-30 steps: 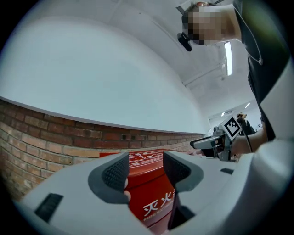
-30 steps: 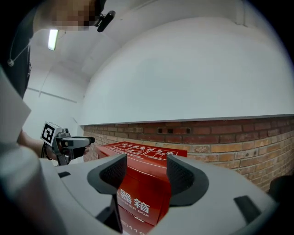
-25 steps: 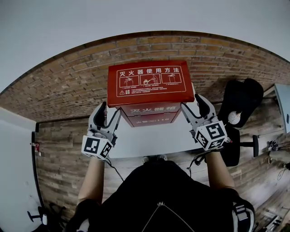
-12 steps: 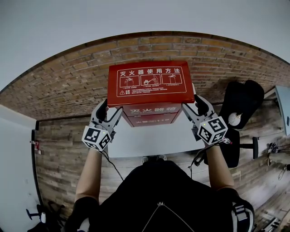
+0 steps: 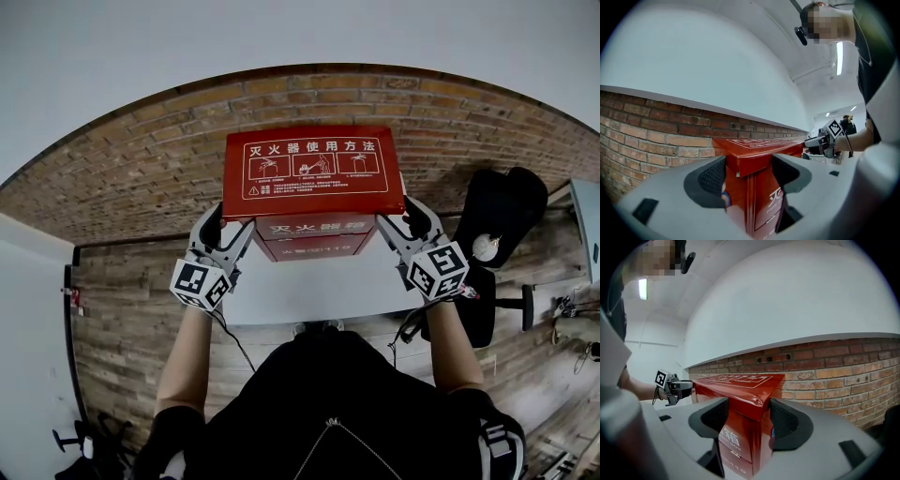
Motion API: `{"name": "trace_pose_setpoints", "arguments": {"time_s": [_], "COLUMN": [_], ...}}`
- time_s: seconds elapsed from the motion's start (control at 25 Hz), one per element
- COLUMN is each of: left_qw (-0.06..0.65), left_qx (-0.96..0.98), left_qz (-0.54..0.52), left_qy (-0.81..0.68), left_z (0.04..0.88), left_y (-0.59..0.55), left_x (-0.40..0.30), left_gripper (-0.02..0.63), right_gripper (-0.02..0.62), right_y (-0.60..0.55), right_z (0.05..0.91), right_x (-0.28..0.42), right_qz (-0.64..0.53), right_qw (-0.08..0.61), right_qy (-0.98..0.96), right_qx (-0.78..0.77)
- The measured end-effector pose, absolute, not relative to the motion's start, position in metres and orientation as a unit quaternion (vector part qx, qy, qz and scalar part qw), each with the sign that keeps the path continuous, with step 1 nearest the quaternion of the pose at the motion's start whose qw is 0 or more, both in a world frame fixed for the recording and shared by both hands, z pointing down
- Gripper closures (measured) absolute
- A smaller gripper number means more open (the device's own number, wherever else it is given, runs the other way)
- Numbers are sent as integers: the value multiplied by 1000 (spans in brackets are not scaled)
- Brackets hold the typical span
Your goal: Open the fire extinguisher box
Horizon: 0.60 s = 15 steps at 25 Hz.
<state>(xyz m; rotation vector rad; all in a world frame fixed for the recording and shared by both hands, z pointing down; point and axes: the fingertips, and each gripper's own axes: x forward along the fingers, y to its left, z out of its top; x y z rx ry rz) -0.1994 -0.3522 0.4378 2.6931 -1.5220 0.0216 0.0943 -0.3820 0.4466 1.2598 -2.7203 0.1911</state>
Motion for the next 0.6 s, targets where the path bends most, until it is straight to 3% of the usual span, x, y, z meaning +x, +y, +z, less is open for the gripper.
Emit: {"name": "trace_pose_setpoints", "arguments": {"time_s": [0.6], "left_qw": [38], "left_qx": [869], "left_qz": [11], "left_qy": [-494], "left_z": [407], "left_y": [-353], "left_x": [-199], "left_gripper": [259], "right_gripper": [324], "right_y": [-379], "right_z": [422], "right_x": [93], "right_qz": [25], "right_qw": [109], "right_qy": [-907], "right_qx": [405]}}
